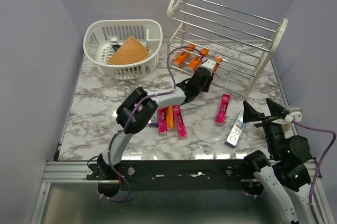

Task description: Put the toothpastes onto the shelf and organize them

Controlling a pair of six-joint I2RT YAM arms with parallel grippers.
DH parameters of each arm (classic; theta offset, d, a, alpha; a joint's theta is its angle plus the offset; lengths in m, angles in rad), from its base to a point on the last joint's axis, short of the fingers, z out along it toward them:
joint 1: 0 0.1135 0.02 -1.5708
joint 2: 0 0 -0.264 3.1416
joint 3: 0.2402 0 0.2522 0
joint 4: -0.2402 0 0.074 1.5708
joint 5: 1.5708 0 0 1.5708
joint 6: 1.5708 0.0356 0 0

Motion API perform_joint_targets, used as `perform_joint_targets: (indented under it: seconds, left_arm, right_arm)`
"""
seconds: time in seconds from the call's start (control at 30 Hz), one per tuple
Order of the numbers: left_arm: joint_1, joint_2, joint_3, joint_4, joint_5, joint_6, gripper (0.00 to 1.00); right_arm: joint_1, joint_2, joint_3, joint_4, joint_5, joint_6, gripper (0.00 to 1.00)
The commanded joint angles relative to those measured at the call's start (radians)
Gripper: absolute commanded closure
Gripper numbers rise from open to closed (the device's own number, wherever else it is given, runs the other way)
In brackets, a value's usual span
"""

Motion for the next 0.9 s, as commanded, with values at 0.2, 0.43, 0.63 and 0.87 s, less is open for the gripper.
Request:
perform_joint_targets:
  seconds: [0.2,0.43,0.63,0.87]
  left_arm:
    - [0.036,0.128,0.163,0.018,0.06,0.017,0.63]
    - [0.063,0.163,0.218,-0.007,0.121,-0.025,0.61]
    - [0.065,0.222,0.321,-0.106,0.123,-0.048,0.57]
    - [0.066,0.251,0.37,-0.149,0.104,-0.083,0.49]
  right_arm:
    - [0.013,-0.289,0.018,-0.012,0.015,-0.008,0.0]
    - [0.013,-0.289,0.015,-0.011,0.016,-0.008,0.0]
    - [0.015,-0.289,0.018,-0.012,0.015,-0.008,0.0]
    - [0.021,-0.289,0.018,-0.014,0.022,-0.008,0.0]
